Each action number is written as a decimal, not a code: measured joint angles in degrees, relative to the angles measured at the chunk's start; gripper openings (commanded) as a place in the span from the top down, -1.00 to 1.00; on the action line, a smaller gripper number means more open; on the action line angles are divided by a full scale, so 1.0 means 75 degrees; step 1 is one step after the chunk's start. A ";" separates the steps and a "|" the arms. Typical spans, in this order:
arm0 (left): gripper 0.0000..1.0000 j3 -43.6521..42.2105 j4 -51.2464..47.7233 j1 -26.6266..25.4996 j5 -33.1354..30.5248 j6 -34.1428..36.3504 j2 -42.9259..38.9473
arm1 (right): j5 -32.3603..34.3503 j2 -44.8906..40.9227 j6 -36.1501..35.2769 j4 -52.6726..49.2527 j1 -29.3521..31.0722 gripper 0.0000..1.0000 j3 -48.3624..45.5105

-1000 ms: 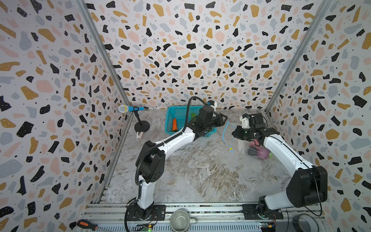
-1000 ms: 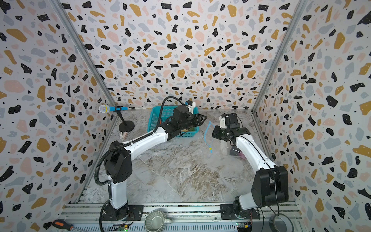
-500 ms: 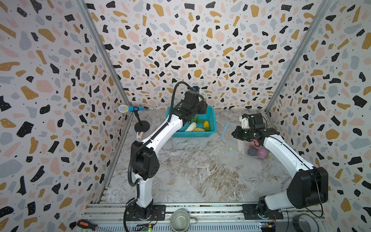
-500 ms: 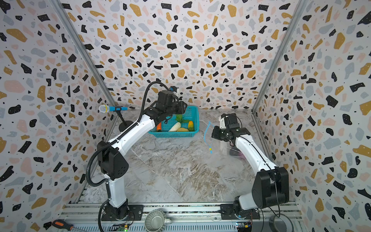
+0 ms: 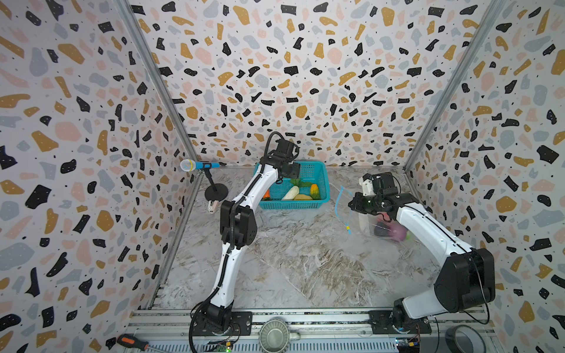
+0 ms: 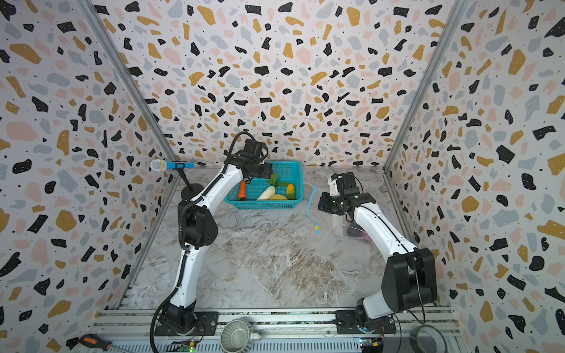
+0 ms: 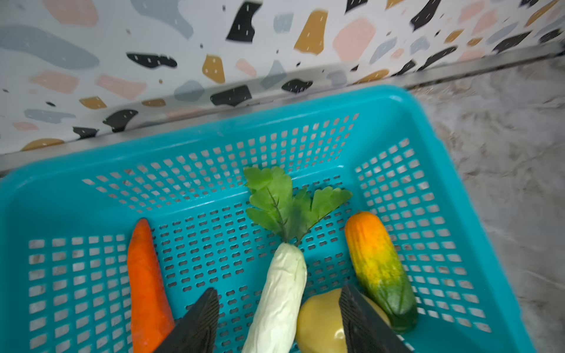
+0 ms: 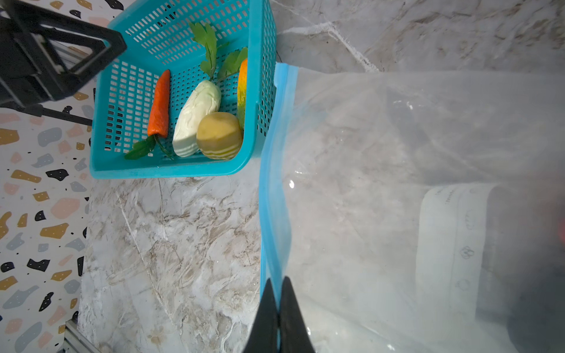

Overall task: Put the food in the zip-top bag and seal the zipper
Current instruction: 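Release the zipper and move the left gripper over the teal basket, then lower the left gripper and grasp the white radish by its body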

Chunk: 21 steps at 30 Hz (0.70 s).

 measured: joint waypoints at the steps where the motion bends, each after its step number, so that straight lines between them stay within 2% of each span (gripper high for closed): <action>1: -0.31 0.0003 -0.0128 0.0003 -0.0015 0.0064 0.0093 | 0.0000 0.0026 0.0000 -0.0006 0.0003 1.00 0.0000; 21: -0.31 -0.0175 -0.0428 -0.0003 0.0440 0.0510 0.0857 | -0.0003 0.0254 -0.0003 0.0038 0.0012 1.00 0.0000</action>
